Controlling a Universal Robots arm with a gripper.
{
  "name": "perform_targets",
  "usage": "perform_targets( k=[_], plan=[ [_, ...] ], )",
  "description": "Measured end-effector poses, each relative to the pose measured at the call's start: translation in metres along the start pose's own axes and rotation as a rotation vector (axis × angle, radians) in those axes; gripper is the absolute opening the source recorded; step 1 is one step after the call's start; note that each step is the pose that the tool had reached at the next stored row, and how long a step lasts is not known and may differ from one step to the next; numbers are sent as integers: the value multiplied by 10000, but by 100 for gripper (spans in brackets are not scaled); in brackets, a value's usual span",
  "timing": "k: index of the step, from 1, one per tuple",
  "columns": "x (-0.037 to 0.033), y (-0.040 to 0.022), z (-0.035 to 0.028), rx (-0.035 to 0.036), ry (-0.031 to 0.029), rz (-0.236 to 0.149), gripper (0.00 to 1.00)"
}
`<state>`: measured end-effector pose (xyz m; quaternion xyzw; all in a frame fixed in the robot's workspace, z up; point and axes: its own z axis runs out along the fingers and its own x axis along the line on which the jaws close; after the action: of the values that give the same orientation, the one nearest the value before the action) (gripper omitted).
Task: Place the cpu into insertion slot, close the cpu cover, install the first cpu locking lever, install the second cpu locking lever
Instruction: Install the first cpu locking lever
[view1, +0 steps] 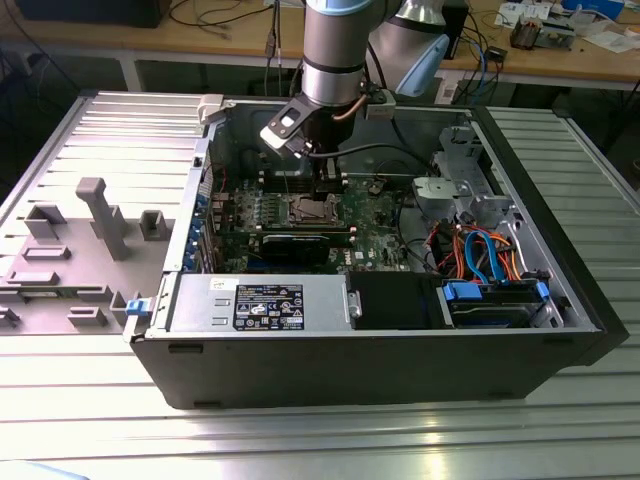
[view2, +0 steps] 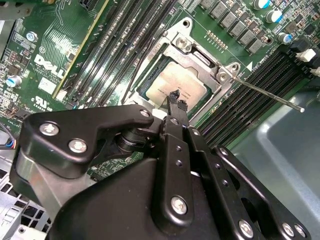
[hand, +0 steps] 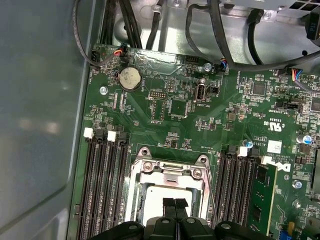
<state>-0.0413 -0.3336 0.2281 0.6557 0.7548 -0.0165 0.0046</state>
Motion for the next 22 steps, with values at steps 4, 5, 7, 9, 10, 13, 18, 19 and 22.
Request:
perform_targets(
  k=[4,5,7,9,10,13,18,19,22],
  plan=[
    [0,0,0,-2,-1,-59,11],
    [0,0,0,-2,-1,-82,11],
    [0,0,0,-5,-2,-147,11],
    [0,0,0,-7,-4,-233,11],
    [0,0,0,-8,-4,-268,11],
    [0,0,1,-11,-7,-395,11],
    [0,0,2,-16,-11,-570,11],
    [0,0,2,-17,-11,-601,11],
    [0,0,2,-19,-12,-663,11]
  ],
)
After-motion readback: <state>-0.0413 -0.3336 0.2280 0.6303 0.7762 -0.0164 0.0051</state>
